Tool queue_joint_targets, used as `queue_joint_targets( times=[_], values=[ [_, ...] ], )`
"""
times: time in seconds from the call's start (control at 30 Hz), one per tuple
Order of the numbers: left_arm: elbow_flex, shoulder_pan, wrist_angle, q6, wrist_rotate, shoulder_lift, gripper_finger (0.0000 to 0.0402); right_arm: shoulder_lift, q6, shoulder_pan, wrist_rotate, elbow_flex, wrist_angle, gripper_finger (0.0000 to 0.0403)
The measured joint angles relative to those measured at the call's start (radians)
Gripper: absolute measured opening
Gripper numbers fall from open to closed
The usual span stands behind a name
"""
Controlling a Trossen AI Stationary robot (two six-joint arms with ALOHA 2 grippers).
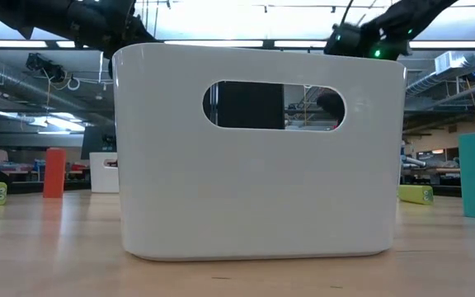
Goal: Sort blocks
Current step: Put the right orange block into the top right white bin, then put the bottom left blue block into the top left white bin
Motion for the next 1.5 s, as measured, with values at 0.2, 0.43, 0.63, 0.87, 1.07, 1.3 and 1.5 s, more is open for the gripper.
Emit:
queue_joint_targets(
  times=[0.2,0.43,0.63,0.87,1.07,1.3,1.5],
  values=[
    [0.000,0.000,0.000,-0.040,-0.004,0.000,0.0070,0.063,0.011,-0.057,-0.006,0.000,0.012,0.0144],
    [0.000,0.000,-0.001,-0.051,-0.004,0.000,0.0070,-0.022,-0.084,-0.050,-0.016,0.000,0.125,0.0266],
    [0.000,0.000,0.001,-0.052,-0.027,0.017,0.0070,-0.193,-0.220,0.076,-0.092,0.000,0.229,0.0278],
    [0.042,0.008,-0.116,-0.049,-0.023,0.141,0.0075,-0.252,-0.315,0.261,-0.095,0.000,0.331,0.0260],
    [0.283,-0.081,-0.640,-0.047,0.018,0.232,0.0094,-0.231,-0.322,0.308,-0.094,0.000,0.329,0.0248],
    [0.442,-0.303,-0.988,-0.190,0.115,0.267,0.0114,-0.217,-0.320,0.329,-0.091,0.000,0.326,0.0245],
    [0.443,-0.517,-1.083,-0.427,0.134,0.339,0.0125,-0.208,-0.335,0.340,-0.091,0.000,0.348,0.0244]
  ],
)
